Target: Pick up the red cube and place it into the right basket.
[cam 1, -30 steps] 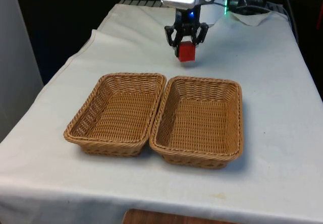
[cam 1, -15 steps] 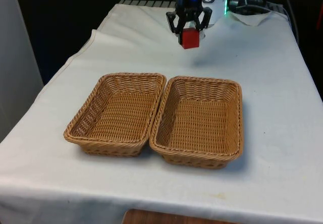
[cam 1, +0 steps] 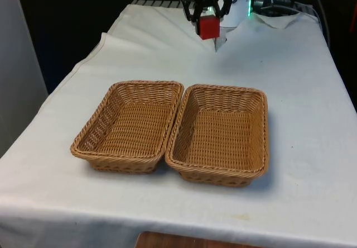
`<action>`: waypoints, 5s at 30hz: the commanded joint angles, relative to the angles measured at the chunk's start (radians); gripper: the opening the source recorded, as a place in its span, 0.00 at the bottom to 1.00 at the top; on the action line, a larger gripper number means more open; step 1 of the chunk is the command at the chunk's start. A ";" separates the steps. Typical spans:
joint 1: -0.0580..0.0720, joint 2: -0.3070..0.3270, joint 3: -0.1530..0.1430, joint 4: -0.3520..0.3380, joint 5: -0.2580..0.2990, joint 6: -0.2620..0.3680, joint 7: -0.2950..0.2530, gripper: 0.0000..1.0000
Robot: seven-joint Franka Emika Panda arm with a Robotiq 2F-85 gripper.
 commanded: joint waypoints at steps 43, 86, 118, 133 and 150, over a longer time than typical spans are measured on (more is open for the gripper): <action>-0.013 0.107 -0.127 0.311 0.011 -0.269 -0.087 0.02; -0.014 0.562 -0.153 0.696 0.258 -0.240 -0.174 0.02; -0.032 0.842 -0.155 0.919 0.544 -0.188 -0.216 0.02; -0.047 1.003 -0.155 1.050 0.651 -0.192 -0.195 0.02; -0.044 1.046 -0.144 1.079 0.653 -0.192 -0.174 0.02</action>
